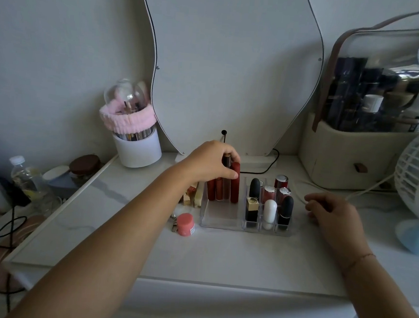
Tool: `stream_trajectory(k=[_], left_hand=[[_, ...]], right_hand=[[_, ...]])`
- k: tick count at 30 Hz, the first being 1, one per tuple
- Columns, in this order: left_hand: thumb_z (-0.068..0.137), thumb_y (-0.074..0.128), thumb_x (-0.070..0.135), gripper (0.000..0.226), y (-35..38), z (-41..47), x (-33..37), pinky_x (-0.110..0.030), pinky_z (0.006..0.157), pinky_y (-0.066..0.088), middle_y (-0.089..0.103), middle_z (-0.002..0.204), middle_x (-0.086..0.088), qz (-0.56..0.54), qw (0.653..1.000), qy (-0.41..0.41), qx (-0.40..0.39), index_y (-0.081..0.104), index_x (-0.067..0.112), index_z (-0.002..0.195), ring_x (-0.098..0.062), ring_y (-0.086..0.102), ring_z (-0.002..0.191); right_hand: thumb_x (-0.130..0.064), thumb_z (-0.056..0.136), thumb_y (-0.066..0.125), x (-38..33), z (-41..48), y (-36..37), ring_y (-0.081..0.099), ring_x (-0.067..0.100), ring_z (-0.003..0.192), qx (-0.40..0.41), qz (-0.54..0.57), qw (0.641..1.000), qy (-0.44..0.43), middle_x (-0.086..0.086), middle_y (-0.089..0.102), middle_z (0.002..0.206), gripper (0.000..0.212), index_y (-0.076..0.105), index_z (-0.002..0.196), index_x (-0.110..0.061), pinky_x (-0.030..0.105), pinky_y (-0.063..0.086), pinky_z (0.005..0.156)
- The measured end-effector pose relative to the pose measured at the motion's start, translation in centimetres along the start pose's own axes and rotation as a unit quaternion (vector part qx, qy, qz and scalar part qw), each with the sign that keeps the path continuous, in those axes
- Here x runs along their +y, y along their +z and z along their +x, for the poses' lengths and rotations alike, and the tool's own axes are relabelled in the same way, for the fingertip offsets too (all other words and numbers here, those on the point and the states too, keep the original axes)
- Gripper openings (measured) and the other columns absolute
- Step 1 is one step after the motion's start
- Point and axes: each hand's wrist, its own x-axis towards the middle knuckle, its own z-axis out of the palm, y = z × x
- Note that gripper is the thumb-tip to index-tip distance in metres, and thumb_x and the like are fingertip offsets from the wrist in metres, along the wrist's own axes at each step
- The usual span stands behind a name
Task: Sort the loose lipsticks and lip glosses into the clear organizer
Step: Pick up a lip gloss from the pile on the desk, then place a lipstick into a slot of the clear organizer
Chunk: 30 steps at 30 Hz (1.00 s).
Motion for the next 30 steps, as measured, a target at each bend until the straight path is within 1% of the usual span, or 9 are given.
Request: stream_trajectory(k=[3,6,11,15,18,21,25,28,30], left_hand=[[0.074,0.075,0.041,0.049,-1.0,-0.5,-0.1,-0.021,0.087,0.042,0.061,0.116,0.009,-0.022,0.999,0.015,-0.018,0.059,0.026,0.117,-0.005,0.055,0.108],[0.077,0.067,0.051,0.044,-3.9,-1.8,-1.1,-0.012,0.078,0.042,0.062,0.110,0.016,-0.101,0.993,0.004,0.053,0.058,0.031,0.116,0.005,0.057,0.099],[0.084,0.069,0.022,0.015,-7.5,-5.4,-7.0,-0.005,0.071,0.043,0.066,0.094,0.005,-0.149,0.962,-0.079,0.216,0.065,0.024,0.098,-0.005,0.059,0.084],[0.080,0.072,0.022,0.015,-5.9,-8.2,-10.0,-0.023,0.068,0.043,0.065,0.085,-0.001,-0.116,0.956,-0.209,0.167,0.066,0.015,0.092,-0.014,0.058,0.082],[0.066,0.081,0.038,0.041,-3.3,-10.6,-10.8,-0.025,0.068,0.044,0.061,0.091,0.005,-0.077,0.955,-0.281,0.048,0.059,0.021,0.098,-0.012,0.059,0.087],[0.059,0.083,0.031,0.056,-1.4,-11.9,-11.0,-0.029,0.075,0.047,0.061,0.101,0.000,-0.042,0.955,-0.294,-0.018,0.055,0.022,0.107,-0.016,0.059,0.093],[0.068,0.069,0.008,0.043,-1.0,-12.2,-10.6,-0.038,0.088,0.052,0.069,0.098,-0.004,-0.060,0.955,-0.287,0.047,0.065,0.012,0.111,-0.022,0.065,0.094],[0.073,0.069,0.006,0.032,-1.8,-12.6,-10.1,-0.031,0.071,0.052,0.068,0.082,0.000,-0.078,0.955,-0.273,0.085,0.068,0.016,0.103,-0.019,0.065,0.078],[0.075,0.071,0.007,0.029,-2.7,-12.8,-9.5,-0.033,0.070,0.054,0.068,0.085,-0.001,-0.108,0.953,-0.252,0.130,0.067,0.017,0.102,-0.020,0.065,0.078]], right_hand=[[-0.010,0.087,0.056,0.0,0.0,0.0,0.059,0.014,0.066,-0.002,0.005,1.000,0.000,-0.001,0.066,0.077,0.016,0.066,0.089,-0.022,0.021,0.043,0.061],[-0.012,0.087,0.056,0.1,0.0,-0.1,0.060,0.012,0.067,-0.008,-0.002,1.000,-0.004,-0.004,0.065,0.077,0.015,0.065,0.090,-0.023,0.020,0.042,0.061],[-0.013,0.087,0.058,0.4,0.3,0.0,0.062,0.015,0.070,-0.006,-0.012,1.000,-0.015,-0.003,0.067,0.078,0.016,0.065,0.086,-0.028,0.026,0.047,0.066],[-0.016,0.086,0.059,0.9,0.5,-0.2,0.063,0.018,0.071,-0.005,-0.008,1.000,-0.014,-0.001,0.068,0.079,0.015,0.065,0.085,-0.030,0.005,0.043,0.055],[-0.015,0.086,0.060,1.2,0.7,-0.1,0.063,0.019,0.070,-0.004,-0.016,1.000,-0.016,0.001,0.068,0.077,0.015,0.066,0.085,-0.029,0.003,0.042,0.054],[-0.014,0.085,0.060,1.2,0.8,0.0,0.063,0.018,0.069,-0.003,-0.019,1.000,-0.013,0.001,0.068,0.077,0.014,0.068,0.087,-0.025,0.003,0.041,0.053],[-0.013,0.086,0.060,1.1,0.8,0.0,0.063,0.020,0.070,-0.003,-0.013,1.000,-0.010,0.001,0.067,0.078,0.015,0.066,0.088,-0.026,0.003,0.043,0.055],[-0.012,0.086,0.059,1.0,0.6,0.0,0.062,0.016,0.068,0.003,-0.011,1.000,-0.010,-0.002,0.067,0.076,0.016,0.066,0.088,-0.026,0.003,0.043,0.054],[-0.011,0.086,0.059,0.8,0.6,0.0,0.062,0.015,0.067,0.004,-0.010,1.000,-0.012,-0.004,0.066,0.076,0.016,0.066,0.088,-0.025,0.007,0.045,0.053]])
